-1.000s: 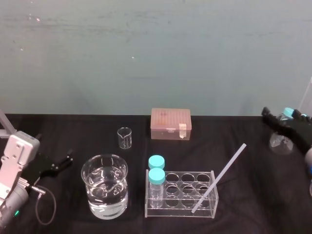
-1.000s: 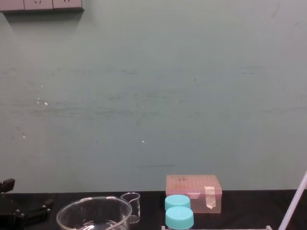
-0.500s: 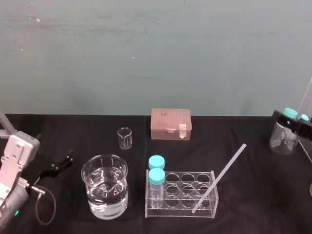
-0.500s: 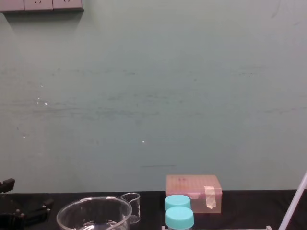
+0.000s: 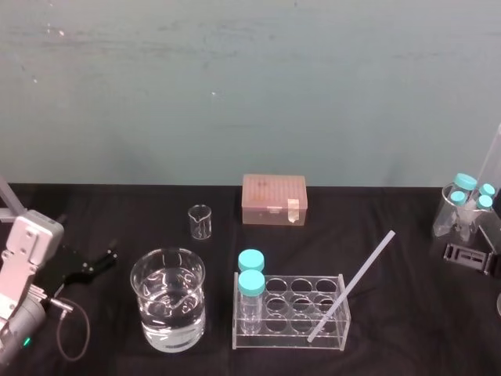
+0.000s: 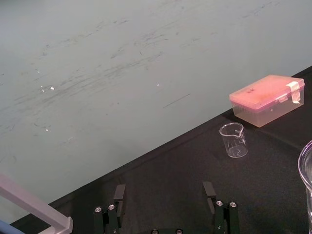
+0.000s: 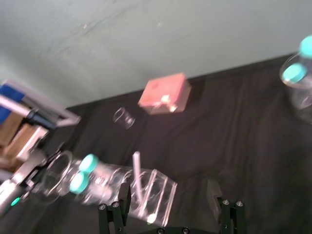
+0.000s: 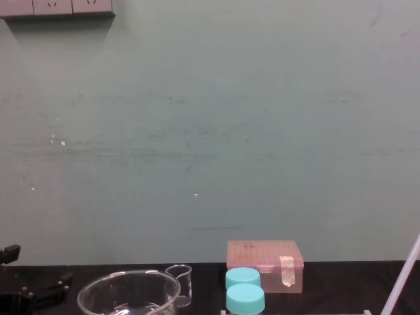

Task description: Pick up the stirring rod with one hand, then place it down.

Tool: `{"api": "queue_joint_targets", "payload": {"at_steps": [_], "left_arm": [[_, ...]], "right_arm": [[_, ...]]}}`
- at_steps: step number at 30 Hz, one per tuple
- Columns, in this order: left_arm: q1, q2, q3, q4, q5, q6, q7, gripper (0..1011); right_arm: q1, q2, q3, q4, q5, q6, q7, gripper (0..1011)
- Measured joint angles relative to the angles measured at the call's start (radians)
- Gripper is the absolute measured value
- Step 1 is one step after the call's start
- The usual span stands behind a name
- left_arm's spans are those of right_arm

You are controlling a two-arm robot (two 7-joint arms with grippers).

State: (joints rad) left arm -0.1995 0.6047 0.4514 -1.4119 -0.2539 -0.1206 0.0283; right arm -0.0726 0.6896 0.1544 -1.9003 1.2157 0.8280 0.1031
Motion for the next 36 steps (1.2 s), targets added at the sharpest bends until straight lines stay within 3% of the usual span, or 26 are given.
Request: {"api": "queue_joint_targets", "payload": {"at_steps": [7,18,28,36], "left_arm": [[0.0,0.0,0.0,0.0,0.0,0.0,0.0,1005],[0.0,0.0,0.0,0.0,0.0,0.0,0.0,1005],[0.0,0.0,0.0,0.0,0.0,0.0,0.0,1005],[0.0,0.0,0.0,0.0,0.0,0.0,0.0,1005]], "right_arm": [[-0.011,0.004,-0.007,-0.006,0.05,0.023,0.005,1003],[-0.011,-0.066,-0.048,-0.017,0.119,0.011,-0.089,1003],[-0.032,-0.126,-0.108,-0.028,0.079,-0.132,-0.083,1003],[-0.038,-0.142,-0.154,-0.015,0.039,-0.218,-0.059,1003]]}}
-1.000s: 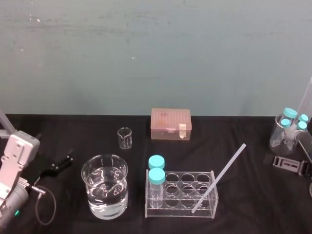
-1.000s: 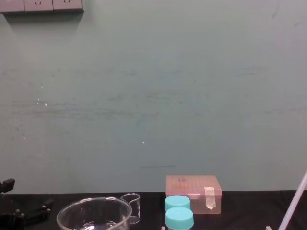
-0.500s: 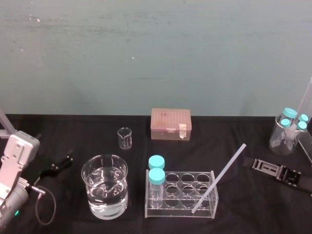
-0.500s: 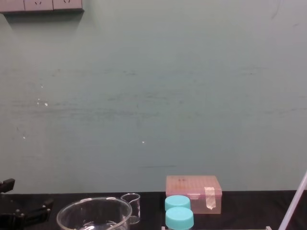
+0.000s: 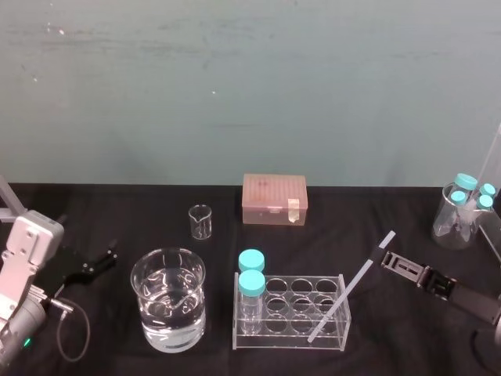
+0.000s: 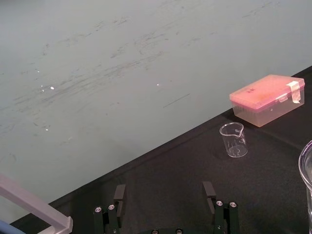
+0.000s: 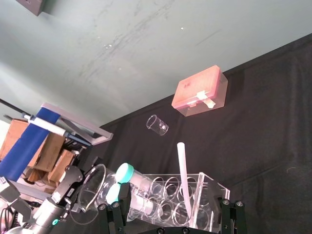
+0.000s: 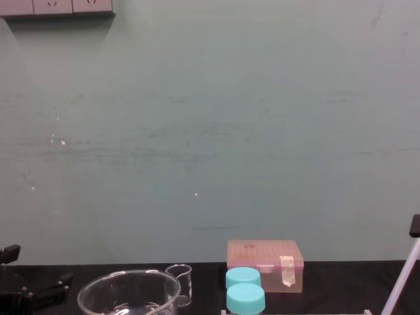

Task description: Pick up the stirring rod with one hand, then place it down.

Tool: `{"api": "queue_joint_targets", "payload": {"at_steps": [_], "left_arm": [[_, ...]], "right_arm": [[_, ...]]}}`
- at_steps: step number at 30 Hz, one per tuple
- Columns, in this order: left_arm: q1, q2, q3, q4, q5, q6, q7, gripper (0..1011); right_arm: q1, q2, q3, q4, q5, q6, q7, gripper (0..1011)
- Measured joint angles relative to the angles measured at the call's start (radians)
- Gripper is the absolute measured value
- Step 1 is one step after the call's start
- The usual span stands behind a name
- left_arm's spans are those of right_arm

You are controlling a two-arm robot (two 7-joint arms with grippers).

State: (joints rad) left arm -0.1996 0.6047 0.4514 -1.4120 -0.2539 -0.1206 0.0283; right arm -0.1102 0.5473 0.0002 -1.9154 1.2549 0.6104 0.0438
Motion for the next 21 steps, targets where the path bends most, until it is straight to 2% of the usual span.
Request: {"api": "queue_joint_targets", "payload": {"at_steps": [10,21], "left_arm": [[0.0,0.0,0.0,0.0,0.0,0.0,0.0,1005],[0.0,0.0,0.0,0.0,0.0,0.0,0.0,1005]], "right_arm": [[0.018,-0.012,-0.062,0.038,-0.052,-0.098,0.015,1003],[0.058,-0.028,-0.103,0.08,-0.06,-0.149,-0.018,1003]]}}
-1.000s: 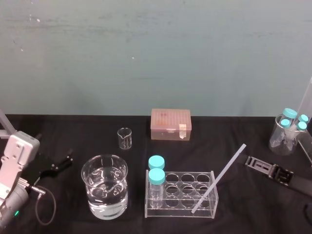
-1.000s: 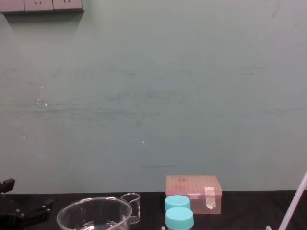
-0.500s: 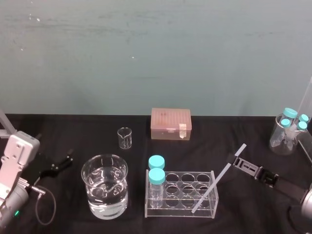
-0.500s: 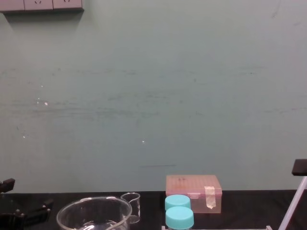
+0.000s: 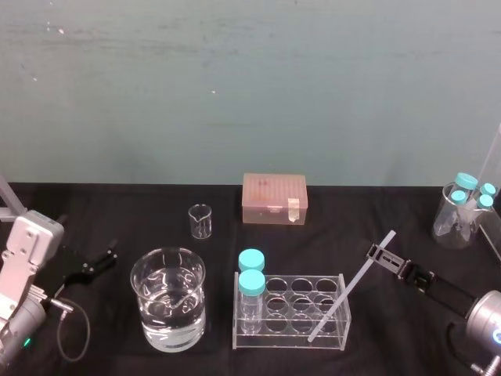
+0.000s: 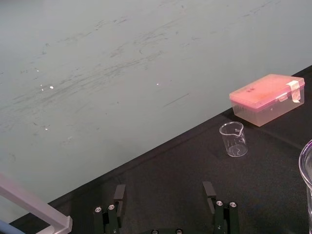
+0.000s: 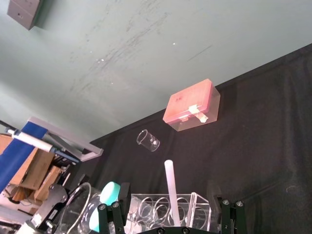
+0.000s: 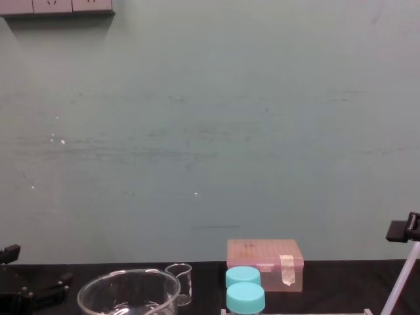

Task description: Pick up the stirring rod with one hand, then place it down.

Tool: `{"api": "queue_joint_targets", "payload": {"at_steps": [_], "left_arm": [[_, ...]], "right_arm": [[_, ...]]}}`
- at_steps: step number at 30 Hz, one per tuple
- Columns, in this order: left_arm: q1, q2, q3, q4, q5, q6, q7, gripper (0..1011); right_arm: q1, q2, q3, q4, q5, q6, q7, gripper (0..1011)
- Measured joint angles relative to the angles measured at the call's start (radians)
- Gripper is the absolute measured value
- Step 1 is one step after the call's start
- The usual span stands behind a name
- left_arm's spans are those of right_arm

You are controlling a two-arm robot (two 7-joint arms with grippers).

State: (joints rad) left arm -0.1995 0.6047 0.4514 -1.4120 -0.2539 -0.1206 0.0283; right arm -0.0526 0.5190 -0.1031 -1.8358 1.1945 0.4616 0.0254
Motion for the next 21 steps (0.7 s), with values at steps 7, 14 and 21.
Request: {"api": "queue_joint_targets", "payload": {"at_steps": [7,14,21], "left_arm": [[0.0,0.0,0.0,0.0,0.0,0.0,0.0,1005],[0.0,0.0,0.0,0.0,0.0,0.0,0.0,1005],[0.0,0.0,0.0,0.0,0.0,0.0,0.0,1005]], "right_arm": [[0.027,-0.001,-0.022,0.022,0.014,-0.011,-0.01,1003],[0.05,0.002,-0.035,0.04,0.039,-0.001,-0.022,1003],[0.051,0.004,-0.037,0.042,0.043,0.002,-0.025,1003]]}}
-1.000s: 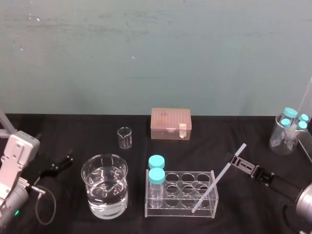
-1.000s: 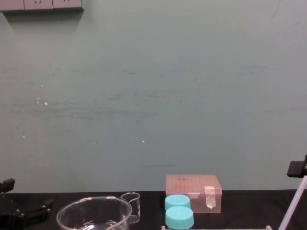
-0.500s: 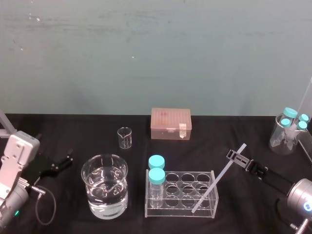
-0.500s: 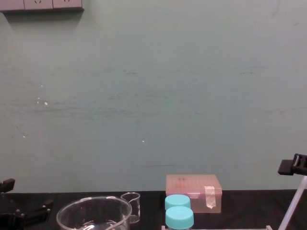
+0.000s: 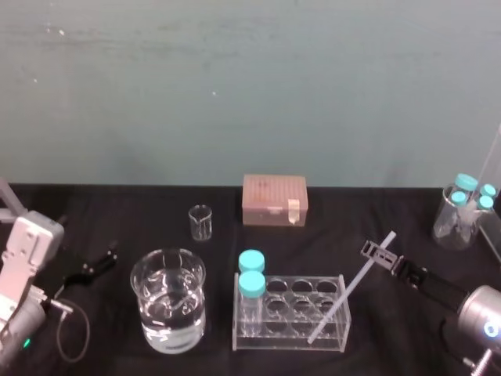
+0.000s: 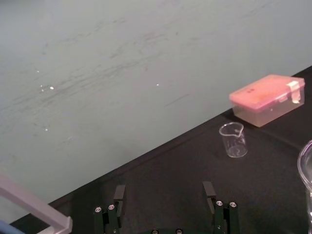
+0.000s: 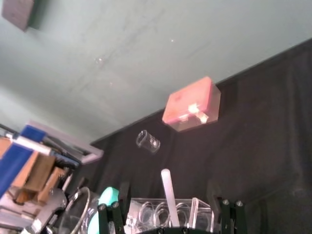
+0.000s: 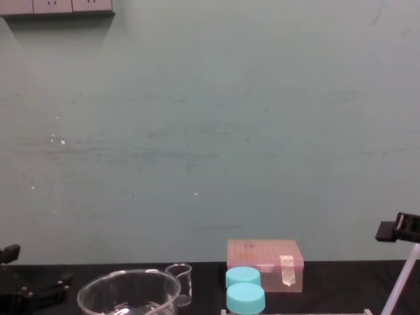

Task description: Pick up the stirring rod with one hand, then place it down.

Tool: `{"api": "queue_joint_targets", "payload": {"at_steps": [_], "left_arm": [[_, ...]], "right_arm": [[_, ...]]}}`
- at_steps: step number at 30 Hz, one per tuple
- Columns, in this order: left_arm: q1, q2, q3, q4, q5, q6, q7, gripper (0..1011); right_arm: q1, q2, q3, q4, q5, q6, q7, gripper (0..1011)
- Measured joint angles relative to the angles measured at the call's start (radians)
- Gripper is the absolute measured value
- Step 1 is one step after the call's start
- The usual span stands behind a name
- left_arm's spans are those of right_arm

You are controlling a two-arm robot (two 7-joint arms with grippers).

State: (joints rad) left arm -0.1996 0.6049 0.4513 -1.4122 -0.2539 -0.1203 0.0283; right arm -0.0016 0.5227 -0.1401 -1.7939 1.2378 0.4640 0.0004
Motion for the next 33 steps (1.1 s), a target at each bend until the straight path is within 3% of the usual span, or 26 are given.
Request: {"api": "queue_joint_targets", "payload": {"at_steps": [17,33], "left_arm": [[0.0,0.0,0.0,0.0,0.0,0.0,0.0,1005],[0.0,0.0,0.0,0.0,0.0,0.0,0.0,1005]], "right_arm": [[-0.02,0.044,-0.032,-0.017,-0.004,-0.063,0.022,1003],[-0.028,0.079,-0.061,-0.027,0.034,-0.088,0.008,1003]]}}
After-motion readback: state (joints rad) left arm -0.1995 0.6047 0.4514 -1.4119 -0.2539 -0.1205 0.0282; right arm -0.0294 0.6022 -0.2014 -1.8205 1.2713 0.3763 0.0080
